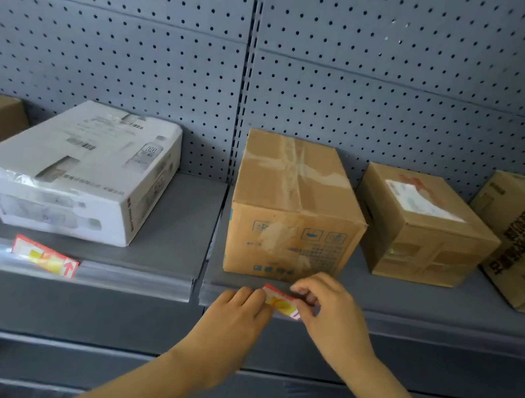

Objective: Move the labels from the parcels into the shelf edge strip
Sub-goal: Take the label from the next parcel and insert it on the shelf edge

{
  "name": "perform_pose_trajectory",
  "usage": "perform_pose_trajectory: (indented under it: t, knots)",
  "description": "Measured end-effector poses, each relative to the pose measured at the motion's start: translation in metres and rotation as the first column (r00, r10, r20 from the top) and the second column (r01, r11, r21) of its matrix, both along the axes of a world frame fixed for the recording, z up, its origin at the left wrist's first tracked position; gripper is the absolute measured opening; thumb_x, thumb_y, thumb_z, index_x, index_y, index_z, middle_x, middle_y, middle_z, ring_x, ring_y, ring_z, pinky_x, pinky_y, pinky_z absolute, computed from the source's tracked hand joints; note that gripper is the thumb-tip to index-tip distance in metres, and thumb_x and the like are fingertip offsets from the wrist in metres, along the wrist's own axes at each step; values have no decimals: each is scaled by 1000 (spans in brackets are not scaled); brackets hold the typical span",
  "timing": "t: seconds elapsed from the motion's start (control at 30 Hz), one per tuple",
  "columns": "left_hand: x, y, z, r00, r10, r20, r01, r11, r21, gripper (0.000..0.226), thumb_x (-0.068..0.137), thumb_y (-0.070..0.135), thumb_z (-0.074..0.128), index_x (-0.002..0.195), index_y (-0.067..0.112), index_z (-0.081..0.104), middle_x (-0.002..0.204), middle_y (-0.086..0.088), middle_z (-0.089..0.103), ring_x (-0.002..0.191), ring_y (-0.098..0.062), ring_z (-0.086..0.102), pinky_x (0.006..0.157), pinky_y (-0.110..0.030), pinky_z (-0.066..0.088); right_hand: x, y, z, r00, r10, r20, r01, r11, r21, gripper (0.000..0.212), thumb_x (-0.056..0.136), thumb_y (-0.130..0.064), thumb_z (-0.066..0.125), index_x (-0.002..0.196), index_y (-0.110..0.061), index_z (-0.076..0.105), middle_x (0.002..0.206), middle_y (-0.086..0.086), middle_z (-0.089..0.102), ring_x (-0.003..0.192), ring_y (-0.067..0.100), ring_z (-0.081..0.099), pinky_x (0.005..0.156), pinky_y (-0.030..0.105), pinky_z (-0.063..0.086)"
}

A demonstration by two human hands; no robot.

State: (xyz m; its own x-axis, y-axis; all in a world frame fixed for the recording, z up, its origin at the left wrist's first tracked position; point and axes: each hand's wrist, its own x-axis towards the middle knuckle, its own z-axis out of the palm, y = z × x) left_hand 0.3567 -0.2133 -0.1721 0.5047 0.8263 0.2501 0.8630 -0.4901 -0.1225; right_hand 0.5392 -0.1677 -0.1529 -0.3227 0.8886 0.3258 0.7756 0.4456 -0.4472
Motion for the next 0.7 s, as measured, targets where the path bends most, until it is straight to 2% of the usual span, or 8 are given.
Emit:
perform_pose_trajectory:
  t: [0.1,0.2,0.3,0.43,0.47,0.57,0.63,0.7]
  knots:
    - [5,6,4,997,-25,74,22,999,47,15,60,25,58,68,27,70,72,7,69,55,-11,62,47,-15,46,6,1,-2,999,-3,33,4,999,-43,20,80,-16,67,89,-32,60,93,-18,57,84,-1,53,65,6,38]
    - [23,22,12,985,-81,153,67,993,92,28,66,27,40,59,29,67,63,11,67,51,-8,64,44,-10,46,24,5,3,1000,-22,21,23,998,-53,17,83,-15,58,91,-31,60,99,-15,57,91,-1,53,68,6,36]
    - [44,39,28,977,-149,153,122,977,174,30,66,30,40,54,28,68,59,12,66,49,-6,64,44,-11,47,45,7,16,997,-67,29,70,993,-92,16,86,-17,55,93,-30,63,102,-11,60,99,1,54,79,19,45]
    - [78,60,51,958,-242,151,197,944,267,35,60,26,36,51,22,69,52,9,65,40,-6,60,36,-10,41,76,8,29,994,-101,53,105,990,-94,21,91,-11,53,100,-20,70,113,-2,62,109,6,54,90,4,34]
    - [88,64,57,953,-263,151,214,937,277,36,59,26,35,50,22,70,52,9,65,39,-6,60,35,-10,40,85,8,32,993,-110,54,114,990,-87,22,92,-10,52,101,-19,69,115,-1,61,110,8,53,91,5,33]
    - [119,73,75,941,-305,148,249,918,310,36,58,26,34,50,21,69,51,7,64,38,-8,59,33,-11,39,116,-1,49,982,-170,82,175,983,-58,20,91,-18,51,99,-28,65,113,-7,59,110,8,51,94,19,41]
    - [143,74,87,932,-334,138,277,906,319,35,57,27,35,49,20,68,48,7,61,37,-8,57,31,-11,36,139,-7,62,978,-194,75,197,980,-27,17,88,-19,53,95,-30,64,107,-10,59,106,5,50,90,21,44]
    - [167,70,98,934,-346,91,313,914,259,29,54,32,42,49,21,68,50,11,63,39,-4,58,33,-10,37,162,-13,75,973,-225,56,225,974,-1,17,85,-17,56,93,-31,62,102,-12,58,102,2,50,85,20,44]
